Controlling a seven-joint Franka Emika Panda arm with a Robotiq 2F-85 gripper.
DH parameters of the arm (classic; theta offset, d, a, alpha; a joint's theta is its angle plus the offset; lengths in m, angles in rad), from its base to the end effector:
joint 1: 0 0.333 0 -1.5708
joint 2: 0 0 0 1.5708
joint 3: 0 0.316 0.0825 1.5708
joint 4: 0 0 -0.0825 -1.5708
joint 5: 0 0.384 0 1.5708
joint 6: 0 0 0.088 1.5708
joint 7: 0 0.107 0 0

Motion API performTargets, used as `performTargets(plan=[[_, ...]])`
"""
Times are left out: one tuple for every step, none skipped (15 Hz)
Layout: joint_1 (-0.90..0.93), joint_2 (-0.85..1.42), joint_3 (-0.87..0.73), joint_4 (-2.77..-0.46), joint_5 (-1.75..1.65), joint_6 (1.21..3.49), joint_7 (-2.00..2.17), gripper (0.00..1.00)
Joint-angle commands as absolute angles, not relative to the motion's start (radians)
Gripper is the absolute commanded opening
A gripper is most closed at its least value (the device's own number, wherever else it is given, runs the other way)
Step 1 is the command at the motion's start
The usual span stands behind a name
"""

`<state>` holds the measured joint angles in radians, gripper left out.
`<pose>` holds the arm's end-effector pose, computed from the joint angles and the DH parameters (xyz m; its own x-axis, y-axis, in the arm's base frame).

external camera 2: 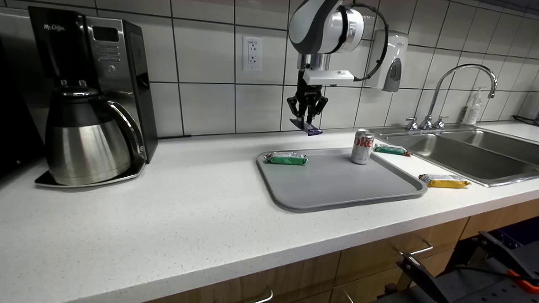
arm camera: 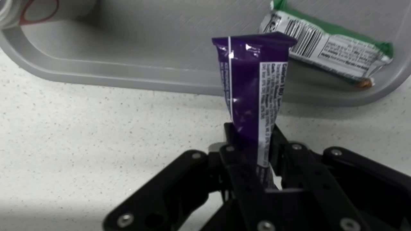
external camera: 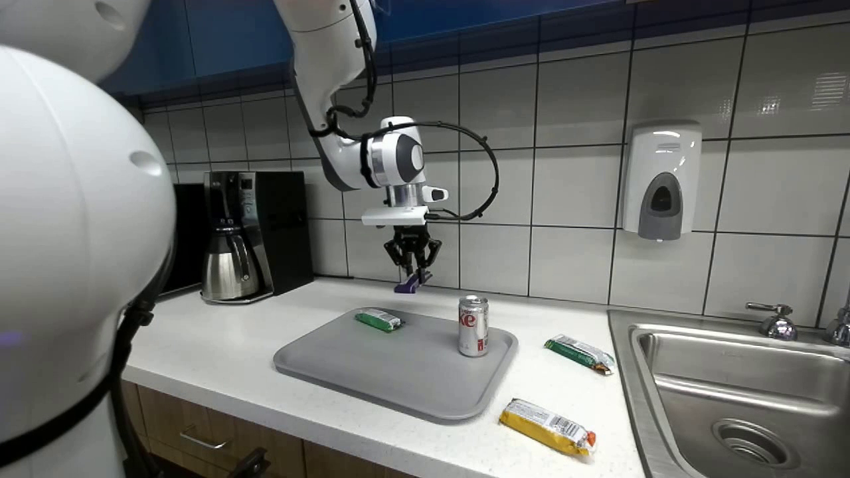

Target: Put the chocolate bars on the tray

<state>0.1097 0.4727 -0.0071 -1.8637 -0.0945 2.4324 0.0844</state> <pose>0.6458 0.0665 0.2721 0.9910 0.0905 0.0989 0.0845 -0.9944 0.0631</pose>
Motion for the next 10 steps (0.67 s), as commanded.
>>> performTargets(plan=[[0.131, 0.34, 0.019, -2.037, -0.124, 2.46, 0.064, 0.06], [0.139, 0.319, 0.026, -2.069, -0.128, 2.461, 0.068, 0.06], [0.146, 0.299, 0.033, -2.1, -0.132, 2.464, 0.071, 0.06], [0.152, 0.282, 0.039, -2.129, -0.138, 2.469, 0.074, 0.06], [0.158, 0.265, 0.048, -2.159, -0.137, 2.472, 0.075, 0.06], [0.161, 0.251, 0.055, -2.185, -0.133, 2.478, 0.076, 0.06], [0.163, 0.24, 0.062, -2.207, -0.13, 2.482, 0.075, 0.06], [0.165, 0.23, 0.068, -2.229, -0.129, 2.491, 0.077, 0.06], [0.167, 0.223, 0.074, -2.25, -0.128, 2.504, 0.078, 0.06], [0.169, 0.217, 0.078, -2.268, -0.127, 2.515, 0.079, 0.06]])
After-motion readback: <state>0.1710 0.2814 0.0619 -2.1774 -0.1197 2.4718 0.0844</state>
